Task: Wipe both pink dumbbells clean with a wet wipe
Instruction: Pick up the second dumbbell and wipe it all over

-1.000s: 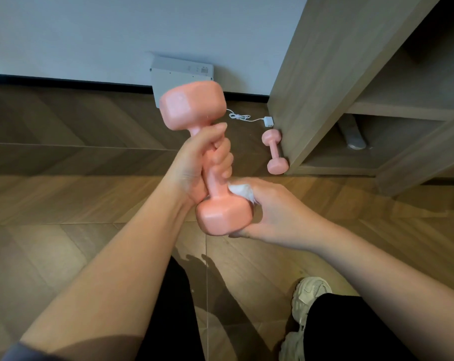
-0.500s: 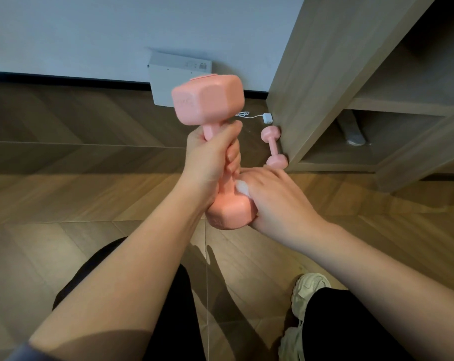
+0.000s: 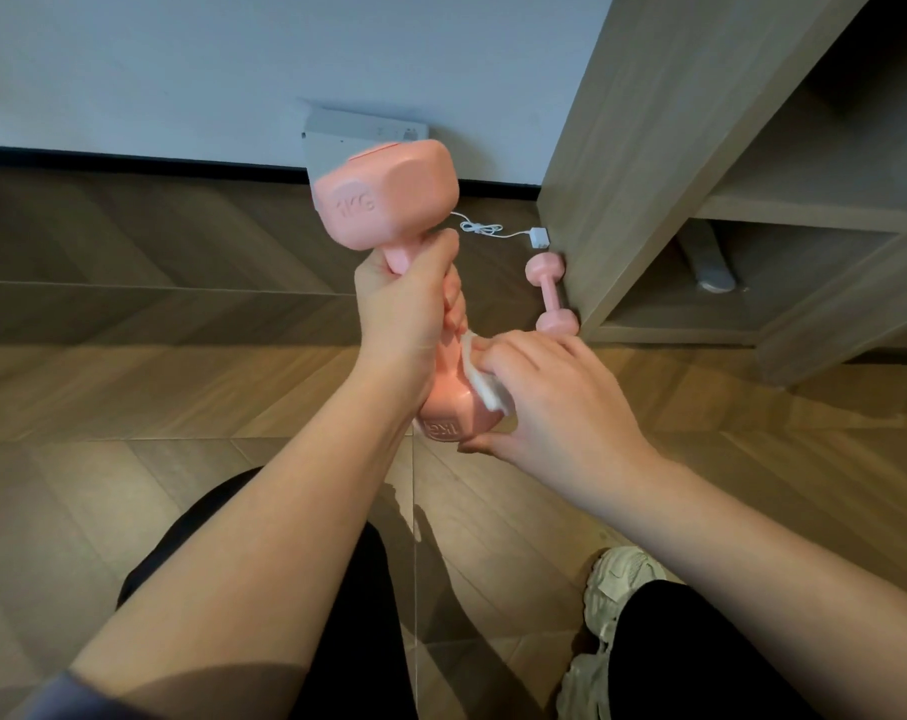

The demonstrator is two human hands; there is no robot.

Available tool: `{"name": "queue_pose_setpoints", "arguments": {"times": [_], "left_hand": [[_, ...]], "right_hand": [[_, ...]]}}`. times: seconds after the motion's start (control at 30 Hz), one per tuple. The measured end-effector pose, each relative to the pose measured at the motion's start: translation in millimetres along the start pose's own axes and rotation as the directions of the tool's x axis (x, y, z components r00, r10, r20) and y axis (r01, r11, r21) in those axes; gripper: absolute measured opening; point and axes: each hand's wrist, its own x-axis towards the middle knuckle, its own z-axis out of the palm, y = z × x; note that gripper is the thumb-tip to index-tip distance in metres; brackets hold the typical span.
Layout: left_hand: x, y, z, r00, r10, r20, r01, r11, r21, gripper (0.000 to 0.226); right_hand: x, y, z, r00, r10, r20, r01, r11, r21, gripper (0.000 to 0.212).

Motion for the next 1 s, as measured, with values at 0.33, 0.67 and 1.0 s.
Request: {"name": "queue_pose_setpoints", "arguments": {"times": [0.33, 0.67, 1.0], "left_hand": [[7, 0, 1, 0.989, -0.073, 0.131, 0.082, 0.995, -0.063, 0.019], [9, -2, -13, 0.910, -0.171, 0.376, 0.203, 0.978, -0.045, 0.043], [2, -3, -7, 0.984, -0.092, 0.155, 0.099, 0.995, -0.033, 0.041]], "right_hand": [[-2, 4, 3, 0.991, 0.134, 0.011, -0.129, 0.919, 0.373, 0.060], [2, 24, 1, 0.990, -0.041, 0.138, -0.011, 0.935, 0.354, 0.052], [1, 15, 10, 0.977, 0.016, 0.214, -0.034, 0.996, 0.082, 0.067]]}}
